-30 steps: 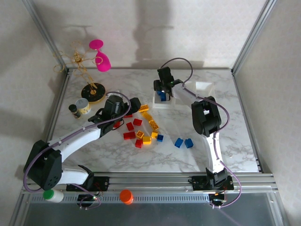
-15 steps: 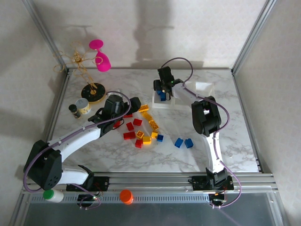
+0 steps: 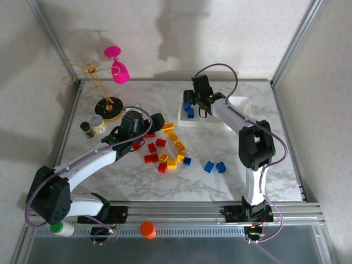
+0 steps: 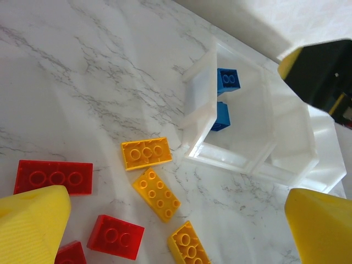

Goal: Sort the legos into containers by color
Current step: Place the lego in the container, then pick up the lego from the bottom-center of the table.

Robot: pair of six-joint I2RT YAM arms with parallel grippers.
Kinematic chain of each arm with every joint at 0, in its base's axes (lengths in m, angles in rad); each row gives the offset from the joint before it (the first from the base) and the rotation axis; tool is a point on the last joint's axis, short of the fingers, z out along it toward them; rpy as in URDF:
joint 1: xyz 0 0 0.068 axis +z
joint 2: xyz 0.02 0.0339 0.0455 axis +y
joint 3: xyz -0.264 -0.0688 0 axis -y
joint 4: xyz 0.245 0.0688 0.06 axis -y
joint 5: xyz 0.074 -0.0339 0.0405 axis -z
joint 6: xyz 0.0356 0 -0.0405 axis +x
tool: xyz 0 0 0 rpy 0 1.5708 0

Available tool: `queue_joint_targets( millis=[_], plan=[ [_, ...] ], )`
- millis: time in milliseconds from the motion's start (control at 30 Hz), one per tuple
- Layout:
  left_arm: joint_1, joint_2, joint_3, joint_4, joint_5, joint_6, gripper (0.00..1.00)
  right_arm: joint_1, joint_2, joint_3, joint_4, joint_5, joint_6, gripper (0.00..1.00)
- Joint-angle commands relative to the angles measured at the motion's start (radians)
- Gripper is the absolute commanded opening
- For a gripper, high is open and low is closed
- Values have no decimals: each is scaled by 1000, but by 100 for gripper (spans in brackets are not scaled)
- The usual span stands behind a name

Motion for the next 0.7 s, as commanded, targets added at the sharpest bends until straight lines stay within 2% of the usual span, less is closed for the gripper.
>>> queue_joint_targets(
  millis=[0,233,467,667],
  plan=[
    [-1,-59,-10,-29,32,1,100,14,-98,-114,-19,-22,57,64],
    [-38,-150,-79,-100,27,-24,100,90,-272,-356,-50,-23,134,67],
    [-89,-253,-150,-158,16,-44,100,252,-388,-532,-79,33,236,67],
    [-100,-348,-205,-194,19,-87,100,366,-451,-665,-68,50,356,67]
  ],
)
